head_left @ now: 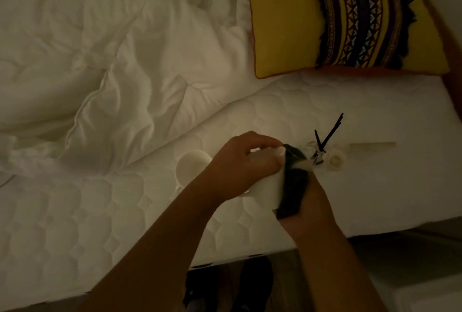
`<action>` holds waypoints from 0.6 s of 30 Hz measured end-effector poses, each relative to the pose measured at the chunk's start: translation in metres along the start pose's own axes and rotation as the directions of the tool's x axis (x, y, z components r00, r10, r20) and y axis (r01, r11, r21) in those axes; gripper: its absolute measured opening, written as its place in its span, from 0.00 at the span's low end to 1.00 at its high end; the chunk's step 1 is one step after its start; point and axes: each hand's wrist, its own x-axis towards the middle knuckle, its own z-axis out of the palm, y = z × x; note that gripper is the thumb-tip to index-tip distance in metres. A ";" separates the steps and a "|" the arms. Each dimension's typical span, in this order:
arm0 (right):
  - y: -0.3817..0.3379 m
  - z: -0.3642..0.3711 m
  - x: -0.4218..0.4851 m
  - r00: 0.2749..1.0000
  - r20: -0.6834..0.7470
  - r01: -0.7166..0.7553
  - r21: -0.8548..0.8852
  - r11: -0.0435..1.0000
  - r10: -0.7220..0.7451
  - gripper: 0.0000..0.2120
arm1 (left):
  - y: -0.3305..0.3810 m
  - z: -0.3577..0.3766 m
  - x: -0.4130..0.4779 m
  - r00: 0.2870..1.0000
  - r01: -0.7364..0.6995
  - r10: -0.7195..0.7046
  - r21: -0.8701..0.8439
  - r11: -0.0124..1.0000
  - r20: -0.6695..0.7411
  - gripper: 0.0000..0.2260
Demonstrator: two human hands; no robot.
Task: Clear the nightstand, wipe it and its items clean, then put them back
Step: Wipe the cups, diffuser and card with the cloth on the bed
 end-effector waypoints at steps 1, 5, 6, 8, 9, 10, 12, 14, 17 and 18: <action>-0.005 -0.003 0.000 0.990 0.069 -0.126 0.084 0.988 0.121 0.14 | 0.005 -0.002 0.001 0.998 -0.032 0.031 0.029 0.999 0.052 0.13; -0.001 -0.018 0.000 0.969 0.045 -0.247 0.148 0.958 0.243 0.14 | 0.019 -0.001 0.000 0.975 -0.133 0.135 -0.020 0.991 0.177 0.19; 0.000 -0.022 0.000 0.963 0.051 -0.271 0.206 0.940 0.266 0.16 | 0.019 0.000 -0.001 0.971 -0.143 0.148 -0.038 0.989 0.190 0.19; -0.001 -0.022 -0.002 0.959 0.079 -0.282 0.278 0.918 0.271 0.23 | 0.017 0.000 -0.001 0.968 -0.145 0.153 -0.053 0.988 0.201 0.22; -0.003 -0.020 -0.004 0.957 0.089 -0.289 0.273 0.917 0.275 0.26 | 0.014 0.000 -0.001 0.971 -0.125 0.133 -0.051 0.991 0.199 0.22; -0.005 -0.018 -0.007 0.960 0.095 -0.277 0.224 0.934 0.262 0.23 | 0.009 0.000 -0.002 0.978 -0.095 0.100 -0.032 0.995 0.186 0.20; -0.007 -0.011 -0.009 0.983 0.026 -0.182 0.024 0.983 0.182 0.09 | -0.004 0.002 -0.001 0.992 -0.048 0.042 0.049 0.998 0.115 0.15; -0.001 -0.007 -0.008 0.992 -0.113 0.027 -0.277 0.960 -0.060 0.07 | -0.015 0.009 0.000 1.000 -0.013 0.012 0.074 0.997 0.016 0.09; 0.019 -0.002 -0.011 0.858 -0.135 0.303 -0.645 0.701 -0.495 0.11 | -0.023 0.016 0.005 0.993 0.094 -0.094 0.001 0.996 -0.077 0.08; 0.025 -0.002 -0.013 0.803 -0.061 0.372 -0.726 0.578 -0.592 0.13 | -0.025 0.017 0.006 0.988 0.128 -0.130 -0.032 0.991 -0.083 0.08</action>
